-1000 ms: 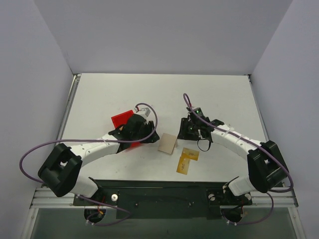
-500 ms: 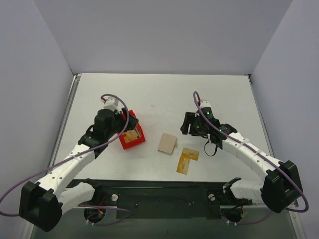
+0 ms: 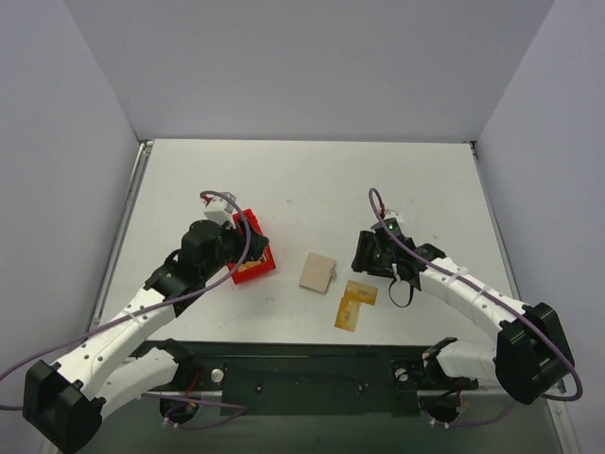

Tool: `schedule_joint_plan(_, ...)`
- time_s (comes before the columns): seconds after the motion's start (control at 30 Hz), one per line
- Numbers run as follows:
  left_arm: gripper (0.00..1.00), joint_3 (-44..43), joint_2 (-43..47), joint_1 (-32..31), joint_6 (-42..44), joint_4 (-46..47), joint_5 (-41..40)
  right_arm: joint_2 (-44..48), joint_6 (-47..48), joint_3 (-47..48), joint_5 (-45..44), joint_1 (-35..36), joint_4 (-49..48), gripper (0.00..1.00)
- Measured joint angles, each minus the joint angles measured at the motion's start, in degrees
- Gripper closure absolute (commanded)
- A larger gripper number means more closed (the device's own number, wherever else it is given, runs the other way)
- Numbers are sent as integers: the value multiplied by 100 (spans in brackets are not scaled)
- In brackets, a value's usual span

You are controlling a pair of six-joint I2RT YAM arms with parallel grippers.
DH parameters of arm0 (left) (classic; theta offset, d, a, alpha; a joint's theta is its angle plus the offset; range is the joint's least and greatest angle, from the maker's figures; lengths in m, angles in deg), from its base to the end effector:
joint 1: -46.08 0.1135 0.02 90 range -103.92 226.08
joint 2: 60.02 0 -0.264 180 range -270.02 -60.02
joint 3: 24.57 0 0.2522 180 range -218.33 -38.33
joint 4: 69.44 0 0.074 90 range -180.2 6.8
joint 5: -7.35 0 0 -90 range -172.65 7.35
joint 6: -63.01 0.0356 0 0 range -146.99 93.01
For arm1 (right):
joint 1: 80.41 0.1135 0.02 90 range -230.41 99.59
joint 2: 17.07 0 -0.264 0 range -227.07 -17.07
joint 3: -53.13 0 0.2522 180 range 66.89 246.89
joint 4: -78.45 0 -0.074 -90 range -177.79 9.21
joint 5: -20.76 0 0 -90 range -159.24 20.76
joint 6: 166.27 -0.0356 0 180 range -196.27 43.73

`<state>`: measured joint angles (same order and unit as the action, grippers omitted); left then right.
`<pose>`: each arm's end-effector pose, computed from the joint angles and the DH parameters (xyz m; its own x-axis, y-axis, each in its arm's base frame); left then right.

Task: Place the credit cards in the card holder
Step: Move the credit card to the corner of the board.

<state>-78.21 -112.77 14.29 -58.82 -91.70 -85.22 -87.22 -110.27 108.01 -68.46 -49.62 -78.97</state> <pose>0.1831 -0.1116 0.2876 -0.5220 -0.2963 -0.7998 0.2536 0.8414 -0.4773 0.2233 0.1336 0.2281 -0.7284 0.2169 -0.6500 -0.1372 0.8832 0.4485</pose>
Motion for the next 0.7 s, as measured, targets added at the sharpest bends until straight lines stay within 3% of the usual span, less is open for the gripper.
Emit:
schedule_joint_plan(0.23, 44, 208, -286, -535, -81, -35, -302, -208, -350, -293, -11, 164, 136, 56)
schedule_joint_plan(0.7, 45, 291, -719, -844, -214, 72, -280, -470, -752, -621, -238, 767, 76, 63)
